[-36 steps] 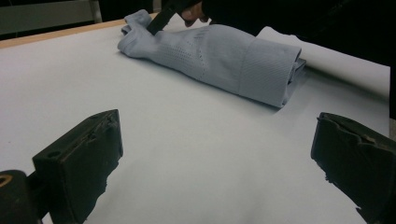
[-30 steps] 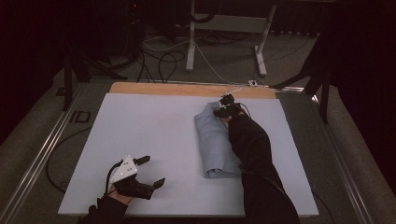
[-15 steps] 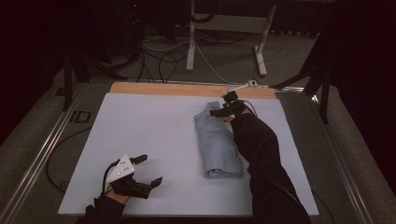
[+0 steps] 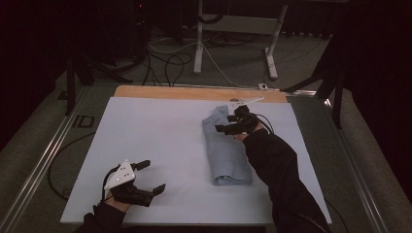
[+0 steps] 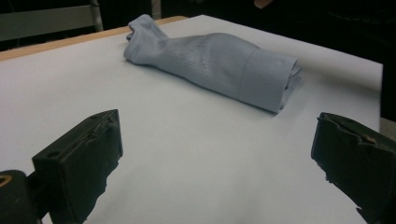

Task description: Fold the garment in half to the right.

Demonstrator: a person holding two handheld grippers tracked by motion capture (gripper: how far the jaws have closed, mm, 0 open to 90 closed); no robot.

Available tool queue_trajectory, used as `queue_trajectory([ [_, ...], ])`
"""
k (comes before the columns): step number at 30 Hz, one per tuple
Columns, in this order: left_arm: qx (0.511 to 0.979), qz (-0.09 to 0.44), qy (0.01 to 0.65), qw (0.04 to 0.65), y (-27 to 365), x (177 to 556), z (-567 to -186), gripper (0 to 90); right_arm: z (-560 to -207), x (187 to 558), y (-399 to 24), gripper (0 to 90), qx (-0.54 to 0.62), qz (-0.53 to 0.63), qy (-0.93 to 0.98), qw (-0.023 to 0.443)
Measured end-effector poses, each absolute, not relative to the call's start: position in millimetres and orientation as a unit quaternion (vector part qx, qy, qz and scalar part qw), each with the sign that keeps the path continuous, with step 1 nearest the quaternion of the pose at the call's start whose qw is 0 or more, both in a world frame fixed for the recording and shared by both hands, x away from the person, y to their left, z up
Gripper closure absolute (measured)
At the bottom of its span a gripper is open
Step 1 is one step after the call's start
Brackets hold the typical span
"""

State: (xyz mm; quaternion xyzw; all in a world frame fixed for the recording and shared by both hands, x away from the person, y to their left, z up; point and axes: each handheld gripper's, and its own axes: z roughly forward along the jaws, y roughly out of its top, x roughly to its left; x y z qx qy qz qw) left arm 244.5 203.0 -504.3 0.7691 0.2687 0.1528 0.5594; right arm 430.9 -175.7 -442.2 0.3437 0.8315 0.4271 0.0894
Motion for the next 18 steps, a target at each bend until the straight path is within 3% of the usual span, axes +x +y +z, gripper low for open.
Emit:
queue_trajectory([
  [10, 0.771, 0.136, 0.276, 0.558, 221.2, 240.0, -506.2, 2.7, -441.6, 369.9, -168.7, 55.6, 0.293, 0.447, 0.842, 0.076],
  [17, 0.769, 0.142, 0.288, 0.553, 226.2, 240.3, -512.8, 2.7, -459.6, 338.7, -167.2, 89.7, 0.264, 0.412, 0.865, 0.107],
  [18, 0.770, 0.143, 0.288, 0.551, 225.7, 240.5, -513.2, 2.7, -462.8, 337.5, -168.4, 89.8, 0.264, 0.410, 0.867, 0.107],
])
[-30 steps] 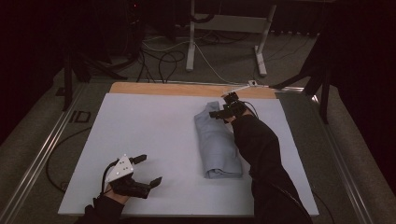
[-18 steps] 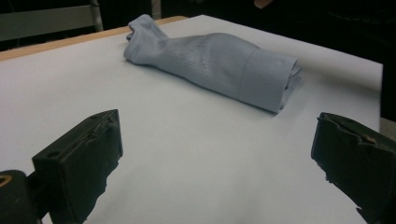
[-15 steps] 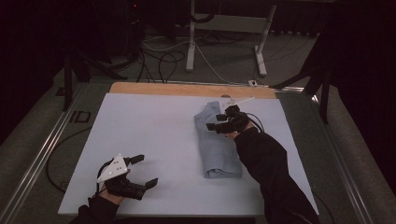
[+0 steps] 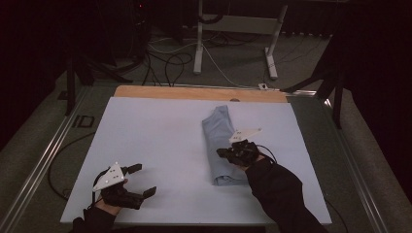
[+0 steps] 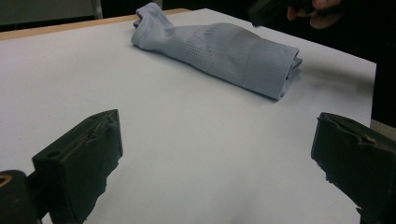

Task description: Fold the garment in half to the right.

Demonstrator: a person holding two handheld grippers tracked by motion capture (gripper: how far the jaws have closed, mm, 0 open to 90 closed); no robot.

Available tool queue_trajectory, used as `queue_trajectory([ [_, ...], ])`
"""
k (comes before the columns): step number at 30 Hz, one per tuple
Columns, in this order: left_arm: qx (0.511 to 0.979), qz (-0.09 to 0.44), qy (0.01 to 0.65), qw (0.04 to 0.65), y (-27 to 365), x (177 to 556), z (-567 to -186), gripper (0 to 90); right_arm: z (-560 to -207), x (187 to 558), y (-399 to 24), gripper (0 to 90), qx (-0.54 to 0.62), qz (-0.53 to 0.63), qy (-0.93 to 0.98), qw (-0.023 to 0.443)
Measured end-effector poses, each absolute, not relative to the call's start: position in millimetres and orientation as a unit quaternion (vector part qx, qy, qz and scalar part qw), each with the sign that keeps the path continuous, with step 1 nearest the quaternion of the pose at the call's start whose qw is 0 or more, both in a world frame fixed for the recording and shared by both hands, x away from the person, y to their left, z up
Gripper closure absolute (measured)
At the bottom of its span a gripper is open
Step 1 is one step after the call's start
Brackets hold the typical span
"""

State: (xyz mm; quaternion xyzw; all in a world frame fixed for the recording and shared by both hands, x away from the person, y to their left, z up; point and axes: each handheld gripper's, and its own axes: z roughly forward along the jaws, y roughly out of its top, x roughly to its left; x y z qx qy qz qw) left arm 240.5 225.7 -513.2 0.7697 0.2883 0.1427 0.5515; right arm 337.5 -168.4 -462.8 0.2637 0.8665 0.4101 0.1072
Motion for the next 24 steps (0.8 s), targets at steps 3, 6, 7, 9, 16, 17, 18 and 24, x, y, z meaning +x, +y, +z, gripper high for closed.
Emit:
queue_trajectory([
  [3, 0.771, 0.145, 0.288, 0.549, 224.0, 241.0, -514.6, 2.7, -477.6, 334.6, -172.0, 90.0, 0.263, 0.391, 0.876, 0.103],
  [6, 0.774, 0.145, 0.285, 0.547, 222.1, 241.6, -515.9, 2.7, -491.5, 332.3, -174.9, 90.0, 0.268, 0.396, 0.874, 0.085],
  [7, 0.774, 0.145, 0.286, 0.546, 221.9, 242.2, -516.5, 2.7, -494.1, 331.9, -174.9, 90.0, 0.268, 0.396, 0.874, 0.083],
  [9, 0.774, 0.144, 0.287, 0.546, 221.3, 242.5, -517.1, 2.7, -500.5, 330.7, -173.4, 90.0, 0.269, 0.396, 0.875, 0.073],
  [16, 0.773, 0.144, 0.287, 0.547, 221.2, 242.1, -517.4, 2.7, -517.4, 323.2, -167.0, 90.0, 0.256, 0.375, 0.888, 0.072],
  [17, 0.773, 0.144, 0.287, 0.548, 221.2, 242.1, -517.6, 2.7, -518.2, 322.6, -167.6, 90.0, 0.258, 0.375, 0.887, 0.071],
  [18, 0.773, 0.143, 0.287, 0.547, 221.2, 242.0, -517.6, 2.7, -519.6, 321.6, -168.3, 90.0, 0.261, 0.380, 0.885, 0.068],
  [24, 0.774, 0.142, 0.287, 0.547, 220.3, 242.7, -518.5, 2.7, -526.8, 310.3, -174.9, 90.0, 0.269, 0.397, 0.875, 0.059],
])
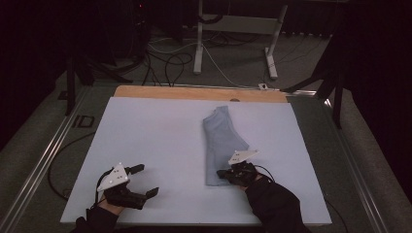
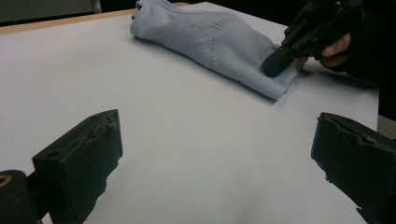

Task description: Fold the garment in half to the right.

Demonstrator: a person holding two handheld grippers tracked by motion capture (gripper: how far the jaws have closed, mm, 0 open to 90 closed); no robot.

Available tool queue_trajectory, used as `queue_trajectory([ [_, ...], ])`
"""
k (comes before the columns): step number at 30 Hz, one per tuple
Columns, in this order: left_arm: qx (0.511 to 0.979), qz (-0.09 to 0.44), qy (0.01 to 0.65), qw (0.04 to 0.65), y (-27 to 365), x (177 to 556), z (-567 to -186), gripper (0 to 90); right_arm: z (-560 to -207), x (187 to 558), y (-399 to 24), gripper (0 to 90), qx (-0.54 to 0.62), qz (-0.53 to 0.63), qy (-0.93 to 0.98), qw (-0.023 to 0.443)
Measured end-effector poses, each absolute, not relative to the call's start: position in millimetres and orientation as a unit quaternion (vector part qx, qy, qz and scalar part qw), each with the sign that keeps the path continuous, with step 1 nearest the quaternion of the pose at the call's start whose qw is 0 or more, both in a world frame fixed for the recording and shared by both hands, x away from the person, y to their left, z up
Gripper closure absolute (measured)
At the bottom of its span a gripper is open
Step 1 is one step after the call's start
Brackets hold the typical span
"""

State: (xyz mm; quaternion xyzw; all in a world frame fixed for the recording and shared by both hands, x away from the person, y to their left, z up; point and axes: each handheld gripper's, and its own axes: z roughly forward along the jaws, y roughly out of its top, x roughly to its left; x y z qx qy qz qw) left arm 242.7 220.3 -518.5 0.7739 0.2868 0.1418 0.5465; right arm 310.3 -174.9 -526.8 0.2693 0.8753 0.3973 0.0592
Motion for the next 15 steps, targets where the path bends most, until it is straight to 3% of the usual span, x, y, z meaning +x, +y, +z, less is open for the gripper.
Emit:
queue_trajectory([
  [15, 0.773, 0.148, 0.285, 0.547, 220.7, 241.5, -517.0, 2.7, -526.6, 294.2, -173.4, 90.0, 0.248, 0.393, 0.883, 0.068],
])
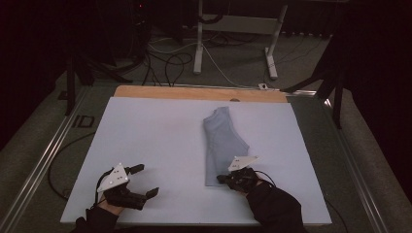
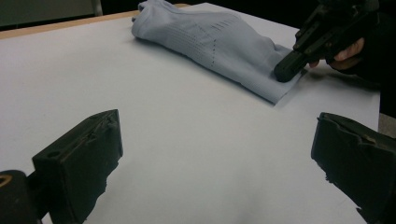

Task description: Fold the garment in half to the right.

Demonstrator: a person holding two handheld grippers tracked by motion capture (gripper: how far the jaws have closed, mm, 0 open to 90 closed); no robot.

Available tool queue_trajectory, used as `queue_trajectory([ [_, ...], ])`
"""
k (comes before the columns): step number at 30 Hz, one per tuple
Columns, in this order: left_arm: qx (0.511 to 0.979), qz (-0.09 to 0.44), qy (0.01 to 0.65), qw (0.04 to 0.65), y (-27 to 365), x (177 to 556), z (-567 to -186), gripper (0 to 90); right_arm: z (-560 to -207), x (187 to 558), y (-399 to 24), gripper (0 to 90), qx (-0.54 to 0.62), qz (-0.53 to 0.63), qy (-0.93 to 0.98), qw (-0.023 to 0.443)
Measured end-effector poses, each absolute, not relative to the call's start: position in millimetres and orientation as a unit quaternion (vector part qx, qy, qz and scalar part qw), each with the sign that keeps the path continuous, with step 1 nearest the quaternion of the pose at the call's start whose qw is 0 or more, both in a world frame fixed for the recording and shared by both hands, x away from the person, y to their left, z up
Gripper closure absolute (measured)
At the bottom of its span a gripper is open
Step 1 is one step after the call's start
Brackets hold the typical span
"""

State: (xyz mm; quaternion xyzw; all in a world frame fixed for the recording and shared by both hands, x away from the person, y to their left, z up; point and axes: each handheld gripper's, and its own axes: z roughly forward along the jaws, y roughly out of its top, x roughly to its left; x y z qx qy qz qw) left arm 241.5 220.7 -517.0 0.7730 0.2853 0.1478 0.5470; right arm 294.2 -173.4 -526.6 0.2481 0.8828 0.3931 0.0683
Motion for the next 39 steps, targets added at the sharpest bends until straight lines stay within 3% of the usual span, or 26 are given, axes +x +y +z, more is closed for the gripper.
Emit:
queue_trajectory([
  [15, 0.774, 0.150, 0.283, 0.547, 222.3, 241.4, -515.5, 2.7, -523.7, 297.4, -175.1, 89.9, 0.252, 0.415, 0.873, 0.054],
  [23, 0.775, 0.151, 0.287, 0.543, 225.8, 240.4, -514.2, 2.7, -502.6, 301.0, -175.2, 56.1, 0.241, 0.458, 0.854, 0.054],
  [24, 0.775, 0.151, 0.287, 0.543, 225.8, 240.4, -514.2, 2.7, -502.6, 301.0, -175.2, 56.1, 0.241, 0.458, 0.854, 0.054],
  [26, 0.775, 0.152, 0.287, 0.542, 227.3, 240.0, -513.4, 2.7, -497.0, 302.2, -174.4, 37.8, 0.236, 0.467, 0.851, 0.053],
  [27, 0.775, 0.152, 0.287, 0.542, 227.3, 240.0, -513.4, 2.7, -497.0, 302.2, -174.4, 37.8, 0.236, 0.467, 0.851, 0.053],
  [28, 0.775, 0.152, 0.287, 0.542, 228.3, 239.9, -513.3, 2.5, -493.2, 304.2, -175.7, 25.1, 0.239, 0.478, 0.844, 0.047],
  [29, 0.776, 0.153, 0.286, 0.541, 228.8, 239.9, -513.1, 2.4, -491.5, 305.1, -177.4, 20.1, 0.235, 0.484, 0.842, 0.037],
  [33, 0.778, 0.150, 0.284, 0.540, 230.9, 240.2, -512.3, 2.1, -486.3, 311.1, -184.0, 10.1, 0.247, 0.499, 0.830, 0.027],
  [39, 0.781, 0.141, 0.282, 0.539, 232.4, 241.0, -513.3, 2.0, -482.9, 312.7, -190.7, 9.0, 0.254, 0.503, 0.825, 0.047],
])
